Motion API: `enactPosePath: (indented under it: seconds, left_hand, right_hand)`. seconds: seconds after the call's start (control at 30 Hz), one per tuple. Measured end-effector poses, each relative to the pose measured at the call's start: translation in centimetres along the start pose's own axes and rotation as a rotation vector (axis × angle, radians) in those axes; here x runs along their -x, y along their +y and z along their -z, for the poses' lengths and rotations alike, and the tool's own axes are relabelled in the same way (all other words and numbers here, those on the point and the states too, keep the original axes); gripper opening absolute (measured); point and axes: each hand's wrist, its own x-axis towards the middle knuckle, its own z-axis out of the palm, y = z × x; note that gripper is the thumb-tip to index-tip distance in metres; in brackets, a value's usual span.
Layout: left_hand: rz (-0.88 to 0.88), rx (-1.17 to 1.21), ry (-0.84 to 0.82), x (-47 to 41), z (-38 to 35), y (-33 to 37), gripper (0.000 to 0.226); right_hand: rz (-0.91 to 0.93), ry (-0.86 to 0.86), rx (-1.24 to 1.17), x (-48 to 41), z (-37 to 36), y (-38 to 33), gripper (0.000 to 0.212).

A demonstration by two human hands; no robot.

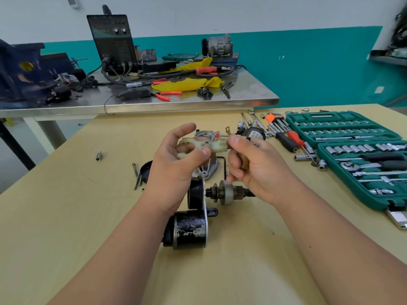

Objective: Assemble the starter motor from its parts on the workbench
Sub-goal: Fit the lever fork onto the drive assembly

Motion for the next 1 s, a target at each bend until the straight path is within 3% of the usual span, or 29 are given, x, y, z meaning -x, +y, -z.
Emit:
enactPosePath:
  seconds: [0.2,0.37,0.57,0.7,0.83,1.0]
  left_hand:
    - [-0.029,-0.079,-0.074,-0.01,-0.13,-0.04,0.055]
    - [-0.031,-0.055,-0.098,-0.14,-0.07,-0.31,0.056]
    - [0.001,-0.085,-0.047,-0.11,0.01,-0.52,0.036]
    - [-0.007,-0.074,-0.039,-0.25,0.08,-0.50,0.039]
    - [-0.071,-0.088,-0.020,-0.17,0.12,-0.48,0.040]
    - [-0.103,-0.101,0.004,-0.28,-0.03,-0.55,0.038]
  right_hand:
    - [-0.025,-0.027,0.065,0.15,0.04,0.08,0.013]
    - [0.049,0.080,0.147,0.02,0.22,0.04,0.012]
    - [0.340,0.199,0.597,0.40,0.06,-0.34,0.023]
    - [0.581,0.243,0.895,0.62,0.10,-0.04,0.027]
    - [0.736,0.250,1.050,0.42,0.54,0.19,0.025]
    - [0.772,0.249,1.069,0.31,0.61,0.36,0.025]
